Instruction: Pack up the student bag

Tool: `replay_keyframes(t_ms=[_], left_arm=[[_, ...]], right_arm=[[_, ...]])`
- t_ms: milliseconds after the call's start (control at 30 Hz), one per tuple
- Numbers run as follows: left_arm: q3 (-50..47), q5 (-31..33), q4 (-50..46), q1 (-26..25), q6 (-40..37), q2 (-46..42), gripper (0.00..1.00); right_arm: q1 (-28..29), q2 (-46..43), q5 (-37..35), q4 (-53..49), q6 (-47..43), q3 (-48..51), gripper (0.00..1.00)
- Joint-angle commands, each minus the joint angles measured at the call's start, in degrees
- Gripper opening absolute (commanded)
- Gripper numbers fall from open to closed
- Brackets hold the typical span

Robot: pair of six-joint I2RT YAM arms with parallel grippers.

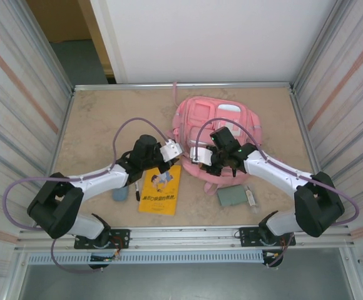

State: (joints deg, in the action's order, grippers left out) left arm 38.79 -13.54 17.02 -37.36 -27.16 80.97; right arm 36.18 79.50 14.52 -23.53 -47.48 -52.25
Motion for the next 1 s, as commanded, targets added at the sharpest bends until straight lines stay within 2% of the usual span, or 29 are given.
replay_keyframes(t_ms=[0, 233, 433, 633, 800, 867, 933, 967], left_arm=[[-1.4, 2.1, 4.4, 3.3, 2.0, -1.8, 0.00], [-0.6, 5.4, 6.0, 8.6, 5.6, 1.0, 0.00], [5.9, 8.5, 1.1, 13.2, 12.6, 5.2, 0.00], [15.6, 10.1, -6.6, 15.9, 14.7, 12.9, 0.00], [18.5, 16.5, -9.4, 16.4, 17.1, 14.6, 0.00], [18.7, 19.9, -11.8, 16.7, 20.2, 13.4, 0.12], [18.8, 23.8, -14.6, 17.3, 23.9, 11.6, 0.32], [18.7, 24.8, -16.6, 17.6, 25.6, 10.5, 0.35]], right_arm=[[0.4, -2.6, -1.4, -5.8, -10.1, -6.1, 0.00], [0.9, -6.2, 1.2, -11.2, -27.1, -9.1, 0.00], [1.8, -7.4, 0.2, -13.2, -31.7, -9.9, 0.00], [2.2, -9.6, 0.9, -12.1, -32.8, -9.0, 0.00], [2.2, -9.4, 0.9, -10.1, -32.5, -8.8, 0.00], [2.9, -8.1, 2.0, -4.6, -30.2, -7.0, 0.00], [4.1, -5.5, 2.7, 0.8, -27.3, -5.8, 0.00], [5.0, -3.6, 1.8, 3.0, -26.3, -5.6, 0.00]])
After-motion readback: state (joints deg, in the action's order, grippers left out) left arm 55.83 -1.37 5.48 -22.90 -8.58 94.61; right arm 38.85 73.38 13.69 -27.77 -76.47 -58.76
